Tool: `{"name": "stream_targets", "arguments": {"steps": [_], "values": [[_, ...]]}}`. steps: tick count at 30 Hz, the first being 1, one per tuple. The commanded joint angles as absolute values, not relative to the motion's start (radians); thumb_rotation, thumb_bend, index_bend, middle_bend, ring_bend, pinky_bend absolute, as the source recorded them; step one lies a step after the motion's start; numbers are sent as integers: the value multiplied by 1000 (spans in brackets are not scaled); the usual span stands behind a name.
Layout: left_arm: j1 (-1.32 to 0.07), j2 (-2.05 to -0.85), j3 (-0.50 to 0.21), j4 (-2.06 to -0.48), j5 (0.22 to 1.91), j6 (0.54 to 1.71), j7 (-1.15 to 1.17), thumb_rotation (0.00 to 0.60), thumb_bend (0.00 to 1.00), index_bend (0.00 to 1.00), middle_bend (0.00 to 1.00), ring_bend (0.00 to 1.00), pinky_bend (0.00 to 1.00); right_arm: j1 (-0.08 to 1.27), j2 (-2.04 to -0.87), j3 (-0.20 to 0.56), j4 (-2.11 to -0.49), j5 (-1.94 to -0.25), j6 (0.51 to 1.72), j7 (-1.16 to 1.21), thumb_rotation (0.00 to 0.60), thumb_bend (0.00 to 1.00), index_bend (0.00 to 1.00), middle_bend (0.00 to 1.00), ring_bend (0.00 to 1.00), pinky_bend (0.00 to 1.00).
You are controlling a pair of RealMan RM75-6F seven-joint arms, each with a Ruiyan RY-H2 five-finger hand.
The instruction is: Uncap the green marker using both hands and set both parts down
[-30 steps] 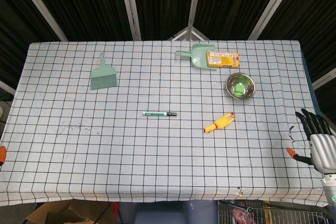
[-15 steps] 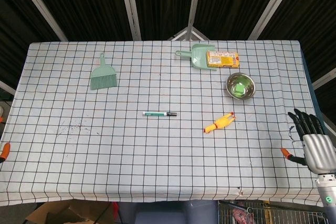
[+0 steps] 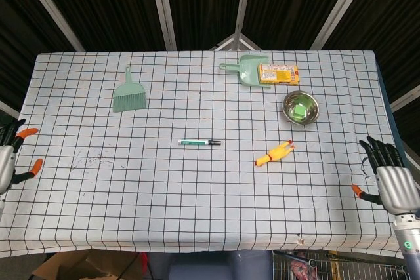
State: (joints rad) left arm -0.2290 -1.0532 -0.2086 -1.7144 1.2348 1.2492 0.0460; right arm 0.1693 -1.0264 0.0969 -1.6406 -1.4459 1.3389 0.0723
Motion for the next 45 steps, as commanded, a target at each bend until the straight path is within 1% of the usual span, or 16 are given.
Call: {"name": "stream_targets", "arguments": {"steps": [1, 4, 5, 7, 12, 16, 20, 27, 34, 38, 45], "values": [[-392, -1069, -281, -1763, 999, 1071, 265, 600, 452, 251, 30, 0, 0, 181, -1022, 105, -1662, -1418, 1318, 49, 600, 219, 79, 0, 0, 0], [-507, -1087, -311, -1789, 817, 1014, 433, 600, 438, 276, 31, 0, 0, 193, -1022, 115, -1683, -1393, 1300, 23, 600, 219, 79, 0, 0, 0], [-569, -1115, -331, -1774, 739, 986, 486, 600, 438, 287, 31, 0, 0, 201, -1021, 121, -1692, -1379, 1290, 6, 600, 219, 79, 0, 0, 0], [-649, -1160, -348, -1744, 613, 976, 556, 600, 437, 304, 32, 0, 0, 208, -1019, 128, -1707, -1357, 1280, -18, 600, 219, 79, 0, 0, 0], [-741, -1240, -375, -1688, 511, 954, 573, 600, 432, 316, 37, 0, 0, 216, -1019, 136, -1721, -1327, 1269, -47, 600, 218, 79, 0, 0, 0], [-810, -1338, -403, -1613, 492, 887, 509, 600, 432, 340, 39, 0, 0, 221, -1015, 139, -1727, -1301, 1259, -69, 600, 219, 79, 0, 0, 0], [-883, -1425, -382, -1533, 475, 860, 531, 600, 429, 334, 37, 0, 0, 221, -1007, 144, -1730, -1281, 1257, -75, 600, 218, 79, 0, 0, 0], [-979, -1565, -343, -1439, 409, 902, 599, 600, 417, 334, 33, 0, 0, 225, -1006, 144, -1716, -1272, 1246, -65, 600, 219, 79, 0, 0, 0], [-1014, -1705, -334, -1361, 432, 982, 589, 600, 410, 365, 31, 0, 0, 229, -1029, 139, -1673, -1278, 1234, -35, 600, 218, 79, 0, 0, 0], [-1024, -1760, -332, -1342, 462, 1027, 584, 600, 408, 401, 32, 0, 0, 228, -1041, 137, -1648, -1284, 1236, -11, 600, 219, 79, 0, 0, 0], [-1033, -1830, -316, -1296, 477, 1056, 602, 600, 407, 408, 36, 0, 0, 225, -1057, 131, -1613, -1297, 1236, 19, 600, 219, 79, 0, 0, 0]]}}
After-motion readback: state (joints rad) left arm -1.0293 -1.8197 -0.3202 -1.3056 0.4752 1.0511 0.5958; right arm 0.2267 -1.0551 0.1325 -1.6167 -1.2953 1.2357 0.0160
